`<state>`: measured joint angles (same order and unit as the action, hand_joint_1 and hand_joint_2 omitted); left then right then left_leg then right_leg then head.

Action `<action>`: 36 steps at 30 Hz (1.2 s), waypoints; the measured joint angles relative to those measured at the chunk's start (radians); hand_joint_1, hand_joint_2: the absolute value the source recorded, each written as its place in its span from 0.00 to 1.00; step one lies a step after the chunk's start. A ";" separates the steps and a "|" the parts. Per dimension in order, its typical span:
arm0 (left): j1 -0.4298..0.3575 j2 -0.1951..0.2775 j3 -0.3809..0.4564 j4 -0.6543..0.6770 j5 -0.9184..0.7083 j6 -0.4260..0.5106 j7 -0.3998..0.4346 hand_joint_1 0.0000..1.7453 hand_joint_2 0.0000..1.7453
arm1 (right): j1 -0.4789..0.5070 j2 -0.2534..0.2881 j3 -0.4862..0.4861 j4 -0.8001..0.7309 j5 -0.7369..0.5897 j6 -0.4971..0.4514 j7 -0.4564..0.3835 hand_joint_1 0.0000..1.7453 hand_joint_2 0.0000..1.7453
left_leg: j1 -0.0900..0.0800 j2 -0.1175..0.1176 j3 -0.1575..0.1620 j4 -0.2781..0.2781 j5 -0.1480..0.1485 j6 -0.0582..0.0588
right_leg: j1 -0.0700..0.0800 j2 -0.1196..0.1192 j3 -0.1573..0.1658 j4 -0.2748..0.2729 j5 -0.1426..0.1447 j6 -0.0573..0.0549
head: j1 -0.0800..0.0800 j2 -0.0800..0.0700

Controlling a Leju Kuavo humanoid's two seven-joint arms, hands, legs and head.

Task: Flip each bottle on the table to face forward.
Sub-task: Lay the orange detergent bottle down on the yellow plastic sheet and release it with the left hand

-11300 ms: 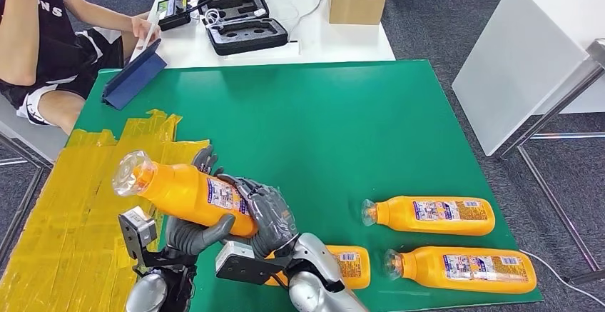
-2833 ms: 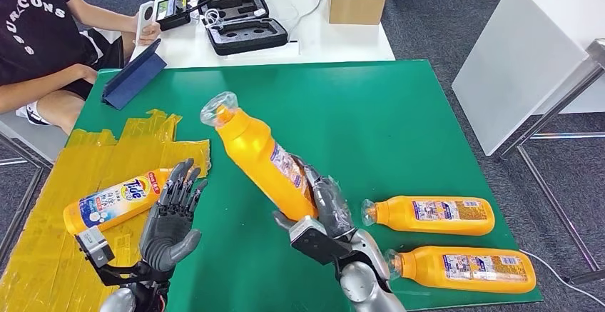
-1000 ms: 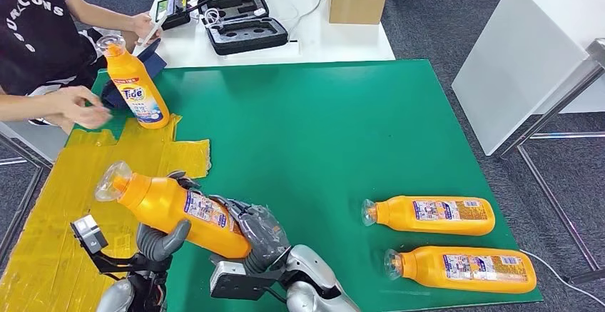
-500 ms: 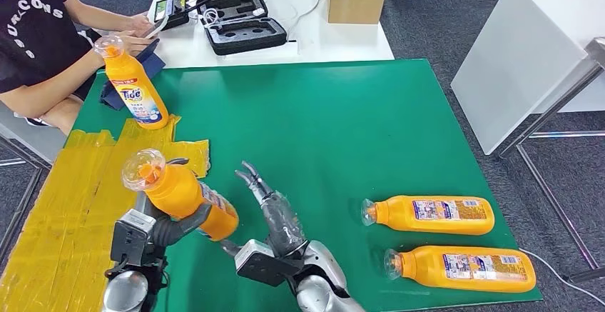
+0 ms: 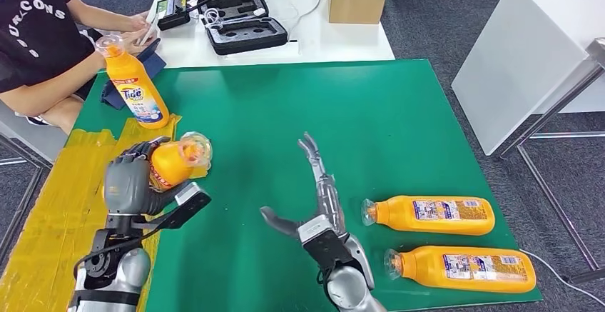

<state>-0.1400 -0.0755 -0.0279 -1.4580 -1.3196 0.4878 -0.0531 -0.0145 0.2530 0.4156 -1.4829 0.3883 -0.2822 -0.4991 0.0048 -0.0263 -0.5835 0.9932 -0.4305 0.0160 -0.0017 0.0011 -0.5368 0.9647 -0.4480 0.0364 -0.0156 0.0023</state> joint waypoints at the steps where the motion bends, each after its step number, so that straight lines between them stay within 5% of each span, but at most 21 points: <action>1: -0.021 0.015 0.003 0.037 -0.060 -0.011 0.029 1.00 1.00 | 0.005 0.000 -0.016 -0.013 -0.015 -0.002 -0.006 0.00 1.00 | 0.000 0.000 0.000 0.000 0.000 0.000 | 0.000 0.000 0.000 0.000 0.000 0.000 | 0.000 0.000; 8: -0.143 0.085 0.000 0.312 -0.225 -0.031 0.095 1.00 1.00 | 0.019 0.001 -0.094 -0.079 -0.082 -0.005 -0.029 0.00 1.00 | 0.000 0.001 0.000 0.000 0.000 0.000 | 0.000 0.000 0.000 0.001 0.000 0.000 | 0.000 0.000; 18: -0.210 0.109 -0.054 0.560 -0.233 -0.033 0.134 1.00 1.00 | 0.020 0.001 -0.120 -0.103 -0.115 0.018 -0.034 0.00 1.00 | 0.000 0.001 -0.001 0.000 0.000 0.000 | 0.000 0.000 -0.001 0.000 0.000 0.000 | 0.000 0.000; 22: -0.220 0.103 -0.087 0.631 -0.234 0.026 0.156 0.00 1.00 | 0.020 0.001 -0.119 -0.103 -0.119 0.025 -0.033 0.00 1.00 | 0.000 -0.001 0.000 0.000 0.000 0.000 | 0.000 0.000 0.000 0.000 0.000 0.000 | 0.000 0.000; 29: -0.244 0.091 -0.132 0.734 -0.234 0.120 0.204 0.00 1.00 | 0.019 0.001 -0.113 -0.102 -0.128 0.028 -0.030 0.00 1.00 | 0.000 -0.002 0.003 0.000 0.000 0.000 | 0.000 0.000 0.004 0.000 0.000 0.000 | 0.000 0.000; 36: -0.236 0.074 -0.102 0.753 -0.234 0.212 0.160 0.00 1.00 | 0.019 0.001 -0.104 -0.101 -0.134 0.016 -0.027 0.00 1.00 | 0.000 -0.001 0.004 0.000 0.000 0.000 | 0.000 0.000 0.005 0.000 0.000 0.000 | 0.000 0.000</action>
<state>-0.3763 -0.0016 -0.1303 -0.7047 -1.5539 0.6994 0.1073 0.0050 0.2543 0.3115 -1.5840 0.2541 -0.2658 -0.5264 0.0046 -0.0277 -0.5796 0.9931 -0.4303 0.0159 -0.0018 0.0009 -0.5313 0.9651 -0.4480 0.0365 -0.0157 0.0023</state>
